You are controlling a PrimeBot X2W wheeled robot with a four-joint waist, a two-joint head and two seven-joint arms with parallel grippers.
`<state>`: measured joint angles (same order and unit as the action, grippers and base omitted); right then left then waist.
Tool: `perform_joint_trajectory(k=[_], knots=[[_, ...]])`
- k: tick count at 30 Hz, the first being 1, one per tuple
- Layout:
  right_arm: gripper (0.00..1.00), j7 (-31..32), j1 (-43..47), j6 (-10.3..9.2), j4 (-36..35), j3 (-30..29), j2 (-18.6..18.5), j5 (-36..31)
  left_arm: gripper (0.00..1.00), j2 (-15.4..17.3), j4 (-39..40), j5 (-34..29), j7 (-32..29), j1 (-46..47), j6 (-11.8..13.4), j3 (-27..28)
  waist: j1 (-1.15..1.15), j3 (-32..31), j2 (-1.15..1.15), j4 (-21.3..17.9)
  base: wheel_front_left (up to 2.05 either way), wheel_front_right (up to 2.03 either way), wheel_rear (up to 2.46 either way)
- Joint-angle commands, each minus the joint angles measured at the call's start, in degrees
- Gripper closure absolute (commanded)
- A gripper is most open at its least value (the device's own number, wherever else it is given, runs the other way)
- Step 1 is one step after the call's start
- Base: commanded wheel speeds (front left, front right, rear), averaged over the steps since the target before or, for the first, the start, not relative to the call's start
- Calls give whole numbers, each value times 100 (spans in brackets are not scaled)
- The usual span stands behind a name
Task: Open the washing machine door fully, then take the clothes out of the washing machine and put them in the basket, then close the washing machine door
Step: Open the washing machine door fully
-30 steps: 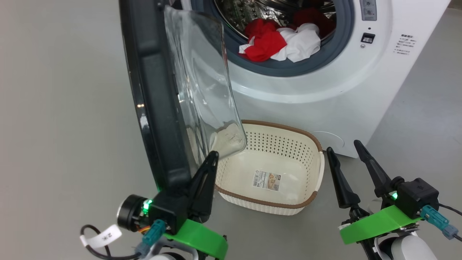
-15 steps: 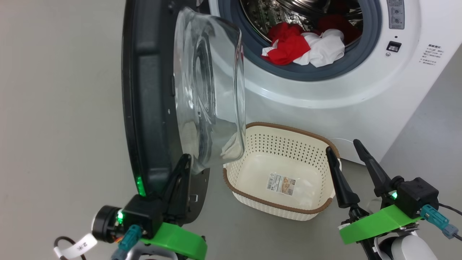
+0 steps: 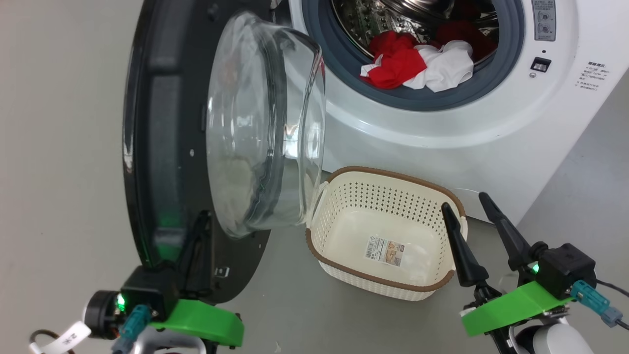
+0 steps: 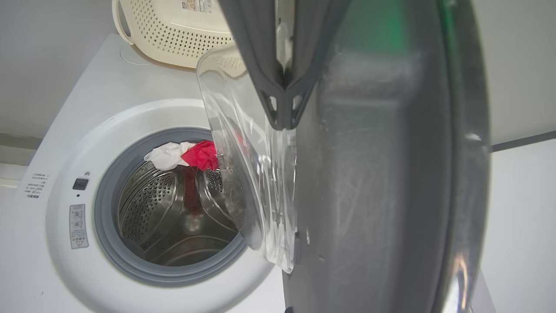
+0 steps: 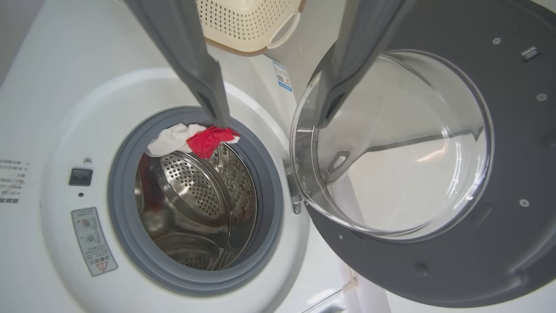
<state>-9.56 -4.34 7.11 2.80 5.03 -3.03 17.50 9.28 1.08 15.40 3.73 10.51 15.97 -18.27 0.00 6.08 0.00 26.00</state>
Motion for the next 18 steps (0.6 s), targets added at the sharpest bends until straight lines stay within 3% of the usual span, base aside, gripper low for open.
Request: perform_joint_trajectory(k=[1,18], knots=[[0,12,42,37,-187,149,15,-71,100,214,51,59,62,26,131,381,0,-4,0,9,0,0,0],[0,162,94,37,-300,156,15,-187,100,467,-433,318,345,8,330,998,0,5,0,134,0,0,0]])
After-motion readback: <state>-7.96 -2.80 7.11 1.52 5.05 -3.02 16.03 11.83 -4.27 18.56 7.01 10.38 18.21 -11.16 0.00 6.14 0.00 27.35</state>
